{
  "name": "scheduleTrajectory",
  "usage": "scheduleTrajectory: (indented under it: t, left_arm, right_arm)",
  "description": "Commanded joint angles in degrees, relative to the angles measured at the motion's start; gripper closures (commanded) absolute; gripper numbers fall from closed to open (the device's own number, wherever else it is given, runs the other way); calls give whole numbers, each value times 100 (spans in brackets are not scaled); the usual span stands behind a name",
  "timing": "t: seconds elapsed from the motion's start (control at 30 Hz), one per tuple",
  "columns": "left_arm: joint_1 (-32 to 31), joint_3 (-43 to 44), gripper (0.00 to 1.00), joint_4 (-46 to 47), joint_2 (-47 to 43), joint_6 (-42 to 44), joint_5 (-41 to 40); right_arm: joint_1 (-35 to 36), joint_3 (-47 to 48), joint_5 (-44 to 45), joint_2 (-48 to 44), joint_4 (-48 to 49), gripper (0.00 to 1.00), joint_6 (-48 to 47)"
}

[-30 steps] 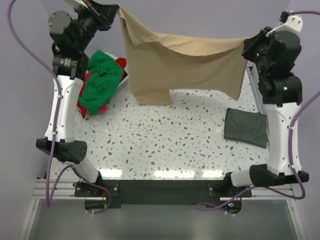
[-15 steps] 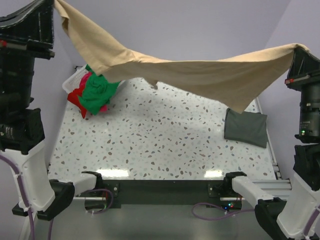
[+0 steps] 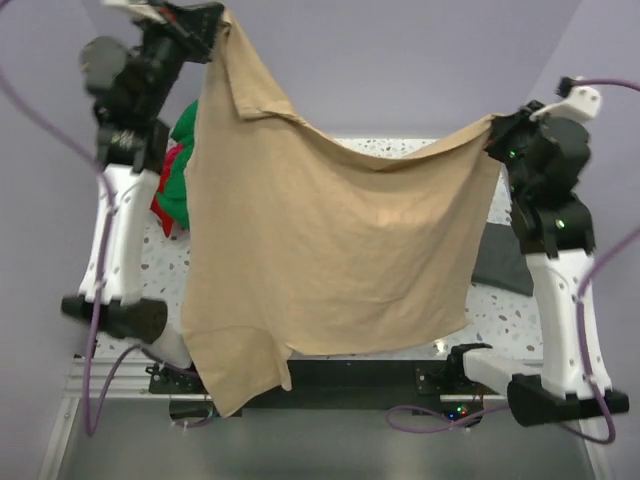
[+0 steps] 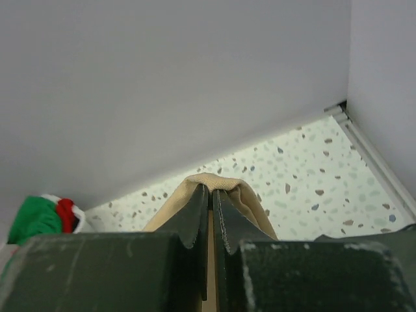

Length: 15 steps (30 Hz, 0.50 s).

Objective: Fold and stack the t-shirts
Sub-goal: Flatten the tshirt out

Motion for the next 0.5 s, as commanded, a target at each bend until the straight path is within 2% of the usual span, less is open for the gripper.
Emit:
scheduleTrajectory:
  t: [0.0, 0.03, 0.1, 0.17, 0.2, 0.23, 0.3, 0.33, 0.37, 0.47]
  left_arm:
    - [41, 339, 100, -352, 1546, 67, 503]
    - [41, 482, 100, -371, 2176, 67, 582]
    - [41, 893, 98, -502, 2768, 120, 793]
    - [32, 975, 77, -503, 3411, 190, 933]
    - [32, 897, 58, -451, 3543, 199, 951]
    - [32, 827, 52, -407, 3710, 217, 952]
    - [23, 547, 40, -310, 3747, 331, 978]
    - [14, 458, 37, -310, 3695, 366, 1004]
    - [6, 370, 36, -327, 3642, 384, 1048]
    - [-21, -218, 36, -292, 3168, 436, 1127]
  right_arm:
    - [-24, -644, 118, 990, 805, 100, 175]
    - [-24, -733, 135, 1195, 912, 100, 176]
    - [-33, -891, 284, 1851, 1210, 100, 246]
    - [-86, -918, 241, 2363, 1421, 100, 264]
    - [-95, -762, -12, 2635, 1457, 95, 237]
    - [-95, -612, -258, 3256, 1440, 65, 124]
    - [-121, 26, -1038, 3874, 1161, 37, -17]
    - [-112, 275, -1234, 4443, 1028, 18, -87]
    - [-112, 468, -1445, 4640, 905, 13, -114]
    - [-95, 752, -1921, 4906, 842, 8, -193]
